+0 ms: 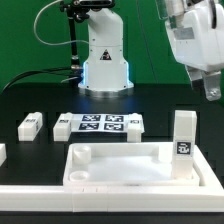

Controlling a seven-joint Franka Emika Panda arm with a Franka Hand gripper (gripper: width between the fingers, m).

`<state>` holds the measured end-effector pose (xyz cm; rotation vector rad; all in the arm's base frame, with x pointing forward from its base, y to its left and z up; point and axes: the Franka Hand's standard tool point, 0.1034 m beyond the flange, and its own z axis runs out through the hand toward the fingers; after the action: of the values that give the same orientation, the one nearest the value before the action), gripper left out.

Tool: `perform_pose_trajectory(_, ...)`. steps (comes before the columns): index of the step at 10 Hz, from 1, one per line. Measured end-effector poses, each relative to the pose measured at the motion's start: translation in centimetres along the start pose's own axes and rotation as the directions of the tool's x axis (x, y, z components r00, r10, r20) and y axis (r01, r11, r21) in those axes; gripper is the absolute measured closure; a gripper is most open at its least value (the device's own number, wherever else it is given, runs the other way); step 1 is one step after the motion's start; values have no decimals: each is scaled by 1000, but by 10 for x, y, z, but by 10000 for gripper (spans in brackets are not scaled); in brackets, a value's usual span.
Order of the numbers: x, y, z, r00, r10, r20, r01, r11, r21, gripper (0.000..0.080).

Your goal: Assemble desk

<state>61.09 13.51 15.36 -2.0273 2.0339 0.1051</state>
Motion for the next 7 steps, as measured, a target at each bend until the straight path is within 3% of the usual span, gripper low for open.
perform_pose_trajectory(5, 2, 0, 1, 919, -395, -2, 395, 919, -1, 150)
perform_pose_trajectory(7, 9, 26, 11, 820, -573, 1, 573, 819, -28, 150)
